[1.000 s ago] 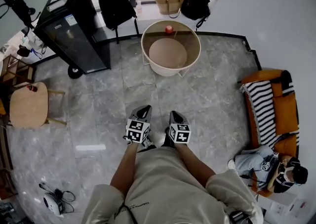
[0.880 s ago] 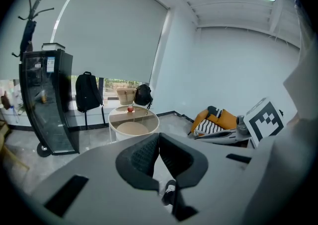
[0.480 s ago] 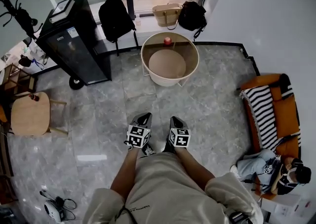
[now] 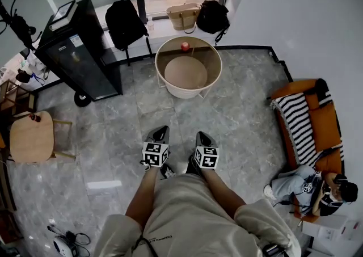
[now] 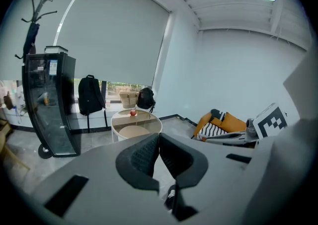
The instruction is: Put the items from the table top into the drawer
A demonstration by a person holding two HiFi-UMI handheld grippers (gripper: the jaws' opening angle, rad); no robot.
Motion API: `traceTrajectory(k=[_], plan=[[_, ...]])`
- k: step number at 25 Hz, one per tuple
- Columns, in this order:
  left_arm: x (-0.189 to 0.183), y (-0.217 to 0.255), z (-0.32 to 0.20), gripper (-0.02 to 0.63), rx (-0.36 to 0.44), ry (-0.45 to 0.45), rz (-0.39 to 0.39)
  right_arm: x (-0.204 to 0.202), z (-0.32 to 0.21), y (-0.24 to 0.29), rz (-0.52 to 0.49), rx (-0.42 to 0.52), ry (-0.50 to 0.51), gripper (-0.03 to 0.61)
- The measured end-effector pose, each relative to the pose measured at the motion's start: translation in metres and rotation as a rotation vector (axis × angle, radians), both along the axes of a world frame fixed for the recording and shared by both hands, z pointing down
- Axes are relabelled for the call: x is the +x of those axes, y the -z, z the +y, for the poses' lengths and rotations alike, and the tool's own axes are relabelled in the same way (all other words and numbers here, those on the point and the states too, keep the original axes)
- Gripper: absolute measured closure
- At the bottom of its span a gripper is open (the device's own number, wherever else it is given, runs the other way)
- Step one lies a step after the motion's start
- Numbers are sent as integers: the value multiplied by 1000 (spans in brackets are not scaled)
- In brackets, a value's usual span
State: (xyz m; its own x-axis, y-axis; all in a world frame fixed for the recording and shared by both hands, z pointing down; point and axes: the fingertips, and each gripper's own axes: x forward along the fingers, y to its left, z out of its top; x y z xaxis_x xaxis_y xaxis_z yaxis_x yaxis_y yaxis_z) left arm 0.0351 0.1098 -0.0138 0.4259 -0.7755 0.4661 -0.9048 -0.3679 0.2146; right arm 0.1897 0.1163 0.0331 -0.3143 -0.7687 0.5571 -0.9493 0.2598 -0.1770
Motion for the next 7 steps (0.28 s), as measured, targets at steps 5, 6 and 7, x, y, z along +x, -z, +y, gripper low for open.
traceTrajectory(k=[5,6,7], plan=[[7,4,0,594,8,-15,9,4,-8,12,-11,36,-25,541],[9,6,0,594,15,-19,12,5,-9,14,-14,43,-30,541],[10,9,0,594,24,-24,16,6,-10,17,-17,49,-35,541]])
